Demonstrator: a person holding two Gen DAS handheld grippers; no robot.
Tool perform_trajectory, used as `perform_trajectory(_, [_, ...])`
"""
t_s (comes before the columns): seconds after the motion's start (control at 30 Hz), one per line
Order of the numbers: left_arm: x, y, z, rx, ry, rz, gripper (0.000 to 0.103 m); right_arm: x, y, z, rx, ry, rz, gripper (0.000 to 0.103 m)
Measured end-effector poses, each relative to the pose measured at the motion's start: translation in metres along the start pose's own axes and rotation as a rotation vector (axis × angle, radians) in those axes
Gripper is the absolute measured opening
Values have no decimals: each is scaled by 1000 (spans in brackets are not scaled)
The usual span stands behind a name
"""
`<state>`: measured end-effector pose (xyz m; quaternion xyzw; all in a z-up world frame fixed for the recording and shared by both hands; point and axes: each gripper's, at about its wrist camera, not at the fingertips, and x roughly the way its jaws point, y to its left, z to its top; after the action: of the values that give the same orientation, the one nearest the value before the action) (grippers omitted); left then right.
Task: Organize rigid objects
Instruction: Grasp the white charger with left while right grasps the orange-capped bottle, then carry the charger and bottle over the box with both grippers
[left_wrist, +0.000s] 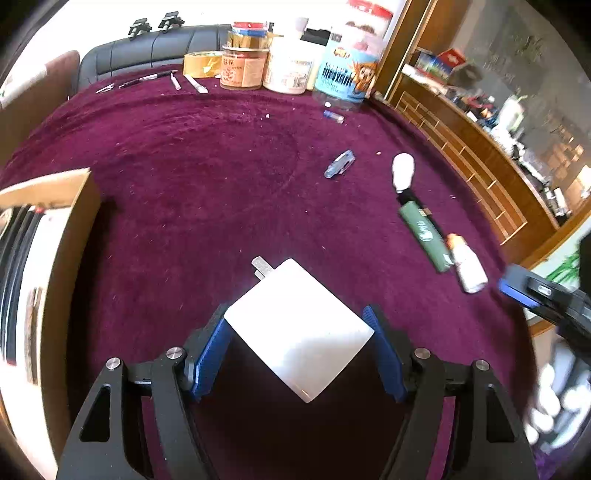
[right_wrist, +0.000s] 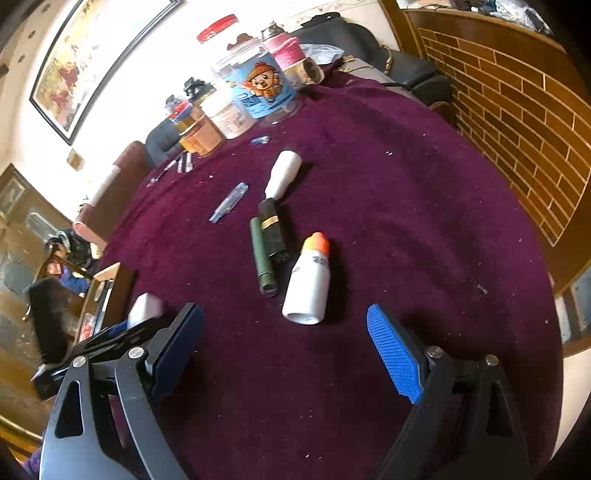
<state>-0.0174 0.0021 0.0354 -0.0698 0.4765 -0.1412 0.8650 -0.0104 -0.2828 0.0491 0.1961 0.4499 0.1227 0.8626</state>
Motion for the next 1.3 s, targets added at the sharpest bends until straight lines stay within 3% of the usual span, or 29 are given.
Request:
perform_trajectory(0.2, [-31, 8, -15, -1, -31, -49, 65, 7, 6, 0, -30, -10, -127, 90])
perform_trajectory(0.27, [-40, 11, -20, -3, -35, -63, 65, 11, 12, 1, -59, -11, -183, 80])
perform_trajectory(0.33, [-49, 15, -26, -10, -40, -80, 66, 19, 18, 3, -81, 6, -231, 63])
perform_trajectory(0.47, [-67, 23, -35, -22, -61, -95, 66, 38, 24, 8, -109, 38, -299, 52])
perform_trajectory(0.57, [-83, 35, -42, -40, -79, -104, 66, 46, 22, 10, -108, 39, -317, 33])
perform_trajectory(0.6, [-89, 41, -45, -53, -85, -104, 66, 46, 21, 11, -105, 45, -312, 24])
perform_trajectory(0.93, [-138, 114, -70, -191, -135, -69, 66, 0, 26, -2, -39, 4, -204, 24])
perform_trajectory(1.3, [-154, 185, -100, -316, -157, 84, 66, -11, 115, -25, -141, 37, 22, 24])
